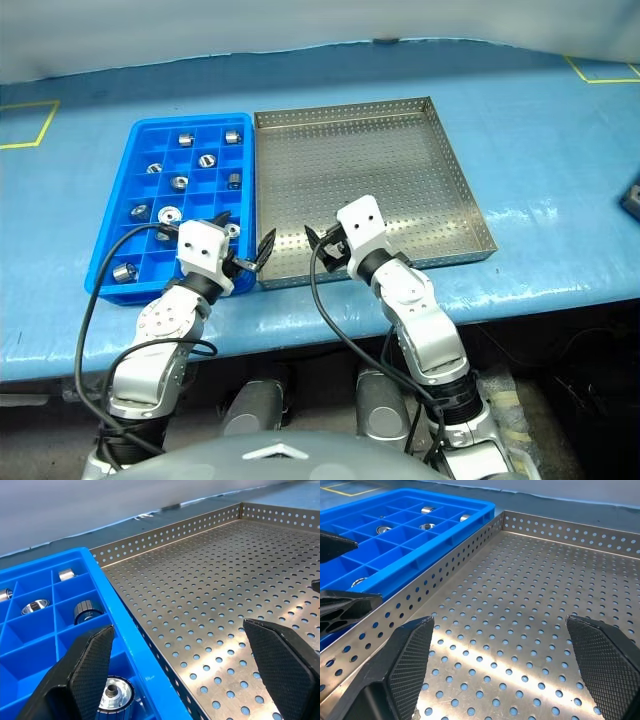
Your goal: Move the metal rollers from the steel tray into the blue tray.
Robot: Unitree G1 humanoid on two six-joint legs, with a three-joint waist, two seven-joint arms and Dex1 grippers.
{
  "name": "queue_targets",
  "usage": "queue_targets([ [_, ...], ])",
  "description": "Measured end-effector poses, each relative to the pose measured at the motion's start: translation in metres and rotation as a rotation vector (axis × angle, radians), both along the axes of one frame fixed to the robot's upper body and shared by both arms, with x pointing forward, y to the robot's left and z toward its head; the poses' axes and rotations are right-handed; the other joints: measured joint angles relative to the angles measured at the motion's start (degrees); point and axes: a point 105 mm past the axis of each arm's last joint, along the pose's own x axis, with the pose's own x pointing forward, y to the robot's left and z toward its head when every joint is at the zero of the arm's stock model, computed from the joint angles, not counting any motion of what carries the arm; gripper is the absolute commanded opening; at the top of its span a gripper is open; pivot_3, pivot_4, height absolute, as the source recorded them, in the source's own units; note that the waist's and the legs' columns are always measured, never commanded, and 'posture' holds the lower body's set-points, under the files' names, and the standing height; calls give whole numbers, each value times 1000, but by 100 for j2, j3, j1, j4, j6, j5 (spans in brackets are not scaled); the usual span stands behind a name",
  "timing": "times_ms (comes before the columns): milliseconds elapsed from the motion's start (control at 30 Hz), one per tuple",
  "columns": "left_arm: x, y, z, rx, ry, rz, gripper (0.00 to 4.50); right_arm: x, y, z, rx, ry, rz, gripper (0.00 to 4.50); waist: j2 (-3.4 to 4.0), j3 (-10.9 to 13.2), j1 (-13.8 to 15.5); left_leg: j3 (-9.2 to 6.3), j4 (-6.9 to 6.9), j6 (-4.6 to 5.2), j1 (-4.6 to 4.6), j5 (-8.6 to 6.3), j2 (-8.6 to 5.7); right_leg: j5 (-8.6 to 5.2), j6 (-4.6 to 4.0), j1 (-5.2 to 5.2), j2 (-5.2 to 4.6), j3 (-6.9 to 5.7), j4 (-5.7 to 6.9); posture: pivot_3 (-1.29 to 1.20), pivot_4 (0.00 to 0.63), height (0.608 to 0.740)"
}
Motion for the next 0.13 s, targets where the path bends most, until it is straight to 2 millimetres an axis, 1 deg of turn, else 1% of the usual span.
queue_targets([
  [133,0,0,1,0,-2,-1,4500,0,0,0,-1,0,0,4454,0,0,-13,0,0,0,0,0,0,1,1,0,0,0,0,-17,150,740],
])
